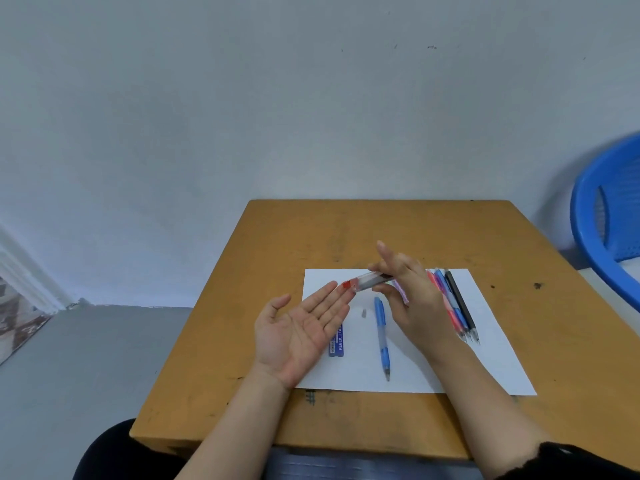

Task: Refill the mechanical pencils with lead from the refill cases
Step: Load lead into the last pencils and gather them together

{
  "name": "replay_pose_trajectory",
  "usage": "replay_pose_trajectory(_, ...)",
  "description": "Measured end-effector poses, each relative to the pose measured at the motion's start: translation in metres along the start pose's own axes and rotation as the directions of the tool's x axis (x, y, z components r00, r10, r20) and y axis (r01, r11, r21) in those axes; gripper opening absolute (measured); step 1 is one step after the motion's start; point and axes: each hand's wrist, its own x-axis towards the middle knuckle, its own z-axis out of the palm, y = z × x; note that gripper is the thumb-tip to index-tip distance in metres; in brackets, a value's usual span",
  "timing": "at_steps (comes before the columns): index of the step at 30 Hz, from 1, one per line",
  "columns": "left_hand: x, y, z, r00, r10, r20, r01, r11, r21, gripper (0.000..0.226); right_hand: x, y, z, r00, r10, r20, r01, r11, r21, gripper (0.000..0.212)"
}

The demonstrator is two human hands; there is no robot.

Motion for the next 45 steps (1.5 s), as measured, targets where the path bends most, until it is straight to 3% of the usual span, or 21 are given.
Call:
replay_pose_trajectory(3, 0.001, 0.0, -0.003, 0.998, 0.017, -0.058, -0.016, 1.0, 0.022, 0.073, 0.0, 0.001, 0.0, 1.0, -0.025, -0.015, 0.025, 0.999, -0.037, 0.052)
replay_pose_trajectory(8, 0.0, -0.003, 0.001, 1.0, -0.023, -0.007, 0.023, 0.995, 0.095, 0.086, -0.004, 0.008, 0.0, 0.995, -0.085, 0.052, 0.09, 0.99, -0.108, 0.024)
replay_pose_trajectory(18, -0.003, -0.002, -0.001, 0.999, -0.035, 0.024, 0.034, 0.998, 0.047, 0.082, -0.006, 0.009, 0.0, 0.986, -0.099, 0.138, 0.115, 0.986, -0.117, 0.027)
replay_pose_trajectory(20, -0.003, -0.002, 0.0, 0.999, -0.031, 0.015, 0.031, 0.998, 0.053, 0.083, -0.006, 0.006, -0.001, 0.988, -0.067, 0.142, 0.083, 0.991, -0.109, 0.039)
replay_pose_trajectory(22, -0.002, -0.002, 0.001, 1.0, -0.027, 0.006, 0.027, 0.998, 0.051, 0.084, -0.006, 0.004, -0.002, 0.993, -0.051, 0.105, 0.065, 0.988, -0.137, 0.046)
replay_pose_trajectory(27, -0.002, -0.002, 0.001, 0.999, -0.032, 0.011, 0.031, 0.999, 0.028, 0.084, -0.005, 0.006, -0.003, 0.998, -0.057, 0.041, 0.065, 0.977, -0.203, 0.038)
replay_pose_trajectory(31, -0.002, -0.002, 0.001, 0.999, -0.045, 0.018, 0.045, 0.999, 0.019, 0.084, -0.003, 0.0, -0.004, 0.997, -0.071, -0.034, 0.064, 0.984, -0.169, 0.049)
replay_pose_trajectory(34, -0.002, -0.002, 0.001, 0.999, -0.048, 0.015, 0.048, 0.999, 0.02, 0.083, -0.002, -0.001, -0.004, 0.993, -0.068, -0.093, 0.055, 0.99, -0.132, 0.046)
replay_pose_trajectory(42, -0.003, -0.002, 0.005, 0.998, -0.047, 0.033, 0.047, 0.999, 0.013, 0.081, -0.006, 0.009, 0.0, 0.999, -0.032, -0.021, 0.028, 0.985, -0.172, 0.036)
replay_pose_trajectory(45, -0.004, -0.005, 0.009, 0.999, -0.007, -0.048, 0.013, 0.994, 0.111, 0.068, -0.006, 0.006, -0.001, 0.999, -0.021, -0.04, 0.015, 0.989, -0.15, 0.029)
